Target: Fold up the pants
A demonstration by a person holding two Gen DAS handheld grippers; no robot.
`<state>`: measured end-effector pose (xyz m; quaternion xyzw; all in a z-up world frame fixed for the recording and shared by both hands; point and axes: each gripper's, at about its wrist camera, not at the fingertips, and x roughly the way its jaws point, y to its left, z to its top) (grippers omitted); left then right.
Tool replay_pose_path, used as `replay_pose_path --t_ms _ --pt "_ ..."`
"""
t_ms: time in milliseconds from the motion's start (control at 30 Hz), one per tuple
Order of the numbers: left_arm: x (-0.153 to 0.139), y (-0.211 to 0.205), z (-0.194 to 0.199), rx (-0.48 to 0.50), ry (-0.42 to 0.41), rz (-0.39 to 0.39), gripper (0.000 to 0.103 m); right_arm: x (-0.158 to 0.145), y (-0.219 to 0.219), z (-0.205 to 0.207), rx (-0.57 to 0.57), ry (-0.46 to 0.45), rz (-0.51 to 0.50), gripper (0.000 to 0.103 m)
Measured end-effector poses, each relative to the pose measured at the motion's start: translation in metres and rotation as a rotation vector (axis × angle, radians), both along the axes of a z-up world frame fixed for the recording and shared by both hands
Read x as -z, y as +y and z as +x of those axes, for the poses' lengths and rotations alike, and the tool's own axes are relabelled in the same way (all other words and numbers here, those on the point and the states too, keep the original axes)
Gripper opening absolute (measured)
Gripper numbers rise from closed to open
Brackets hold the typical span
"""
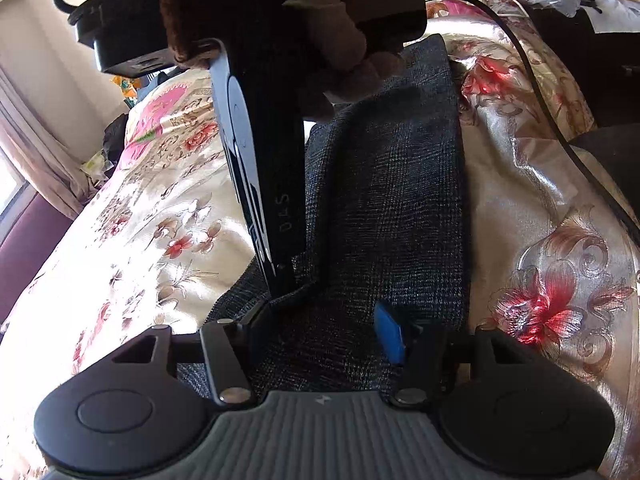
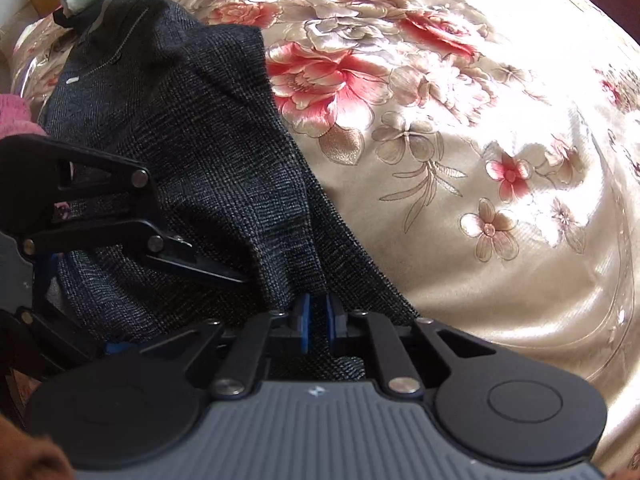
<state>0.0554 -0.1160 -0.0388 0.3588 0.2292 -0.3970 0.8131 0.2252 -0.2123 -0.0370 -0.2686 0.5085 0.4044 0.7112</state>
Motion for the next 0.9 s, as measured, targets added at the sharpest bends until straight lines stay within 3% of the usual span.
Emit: replay_pose_path --t_ms 67,200,333,433,600,700,900 --pt "0.0 0.002 0.001 -0.002 0.008 -0.011 0.07 -0.005 -0.007 -0.003 0.021 -0.043 -0.004 0.031" --pt "0.0 0.004 0.004 -0.003 0.019 -0.014 0.07 -0.001 -0.018 0.001 0.048 -0.002 0.004 0.034" --pt "0.0 0.003 0.003 -0.002 0.012 -0.01 0.07 -0.002 -0.015 0.006 0.005 0.015 0.004 0.033" --pt "0.0 0.004 0.003 -0.001 0.015 -0.013 0.07 -0.003 -0.009 0.002 -0.054 0.001 -0.003 0.024" --pt "0.0 0.004 0.003 0.003 0.009 -0.012 0.07 0.001 -0.001 0.011 -0.105 0.043 -0.052 0.025" --pt "0.004 0.003 0.001 0.005 0.005 -0.006 0.07 0.005 0.007 0.006 -0.132 0.014 -0.097 0.025" --pt "0.004 0.003 0.0 0.004 -0.009 -0.001 0.071 0.012 0.032 -0.014 -0.133 -0.048 -0.162 0.014"
